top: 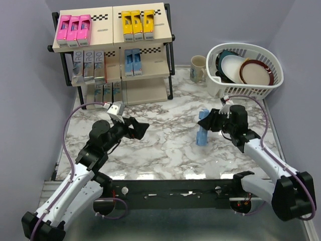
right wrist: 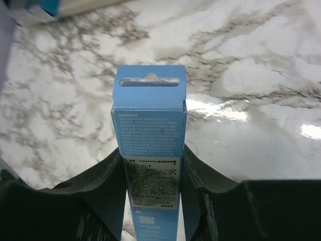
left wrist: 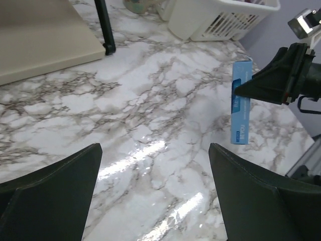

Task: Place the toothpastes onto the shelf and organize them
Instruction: Pick up the toothpaste from the center of the board.

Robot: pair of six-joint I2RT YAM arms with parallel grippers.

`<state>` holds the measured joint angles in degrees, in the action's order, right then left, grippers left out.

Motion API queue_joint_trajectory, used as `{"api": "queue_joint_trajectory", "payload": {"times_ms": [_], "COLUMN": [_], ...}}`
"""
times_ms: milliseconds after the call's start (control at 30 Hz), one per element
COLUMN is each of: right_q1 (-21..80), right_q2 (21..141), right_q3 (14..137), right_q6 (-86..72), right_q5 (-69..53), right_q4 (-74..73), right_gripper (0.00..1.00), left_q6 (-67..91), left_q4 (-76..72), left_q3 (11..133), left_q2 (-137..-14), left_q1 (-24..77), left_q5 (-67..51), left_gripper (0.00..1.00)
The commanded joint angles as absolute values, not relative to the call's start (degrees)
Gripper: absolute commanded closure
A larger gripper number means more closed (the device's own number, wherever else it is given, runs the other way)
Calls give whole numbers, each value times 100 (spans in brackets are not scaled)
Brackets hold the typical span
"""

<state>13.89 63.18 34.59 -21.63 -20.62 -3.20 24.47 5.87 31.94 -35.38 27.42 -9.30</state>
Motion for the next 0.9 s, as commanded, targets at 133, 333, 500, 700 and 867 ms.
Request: {"api": "queue_joint_trajectory", "payload": {"times_ms": [133,333,500,700,867], "right_q1": [1415,1424,1424,1433,1433], "right_q2": [4668,3789,3165,2567,2347], "right_q3": [1646,1169,870,659,580], "right_q6": [-4479,-5412,-5809,-6170,-6266], "right_q5": [-2847,-2971,-2892,-2804,-2821], "right_q4": [3347,4341,4632,4676,4658], "right_gripper": [63,63,62,62,62], "left_q6": [3884,3955,4104,4087,4341], "left_q4": [-1326,-3108,-4987,-6748,-7645], "left_q3": [2409,1829,1714,1976,2250], "left_q2": [-3384,-3989,-5191,-6562,-7320], "left_q1": [3811,4938,5737,6310,6504], "left_q5": [-924,-45,237,563,316], "left_gripper": [1,1,1,1,1]}}
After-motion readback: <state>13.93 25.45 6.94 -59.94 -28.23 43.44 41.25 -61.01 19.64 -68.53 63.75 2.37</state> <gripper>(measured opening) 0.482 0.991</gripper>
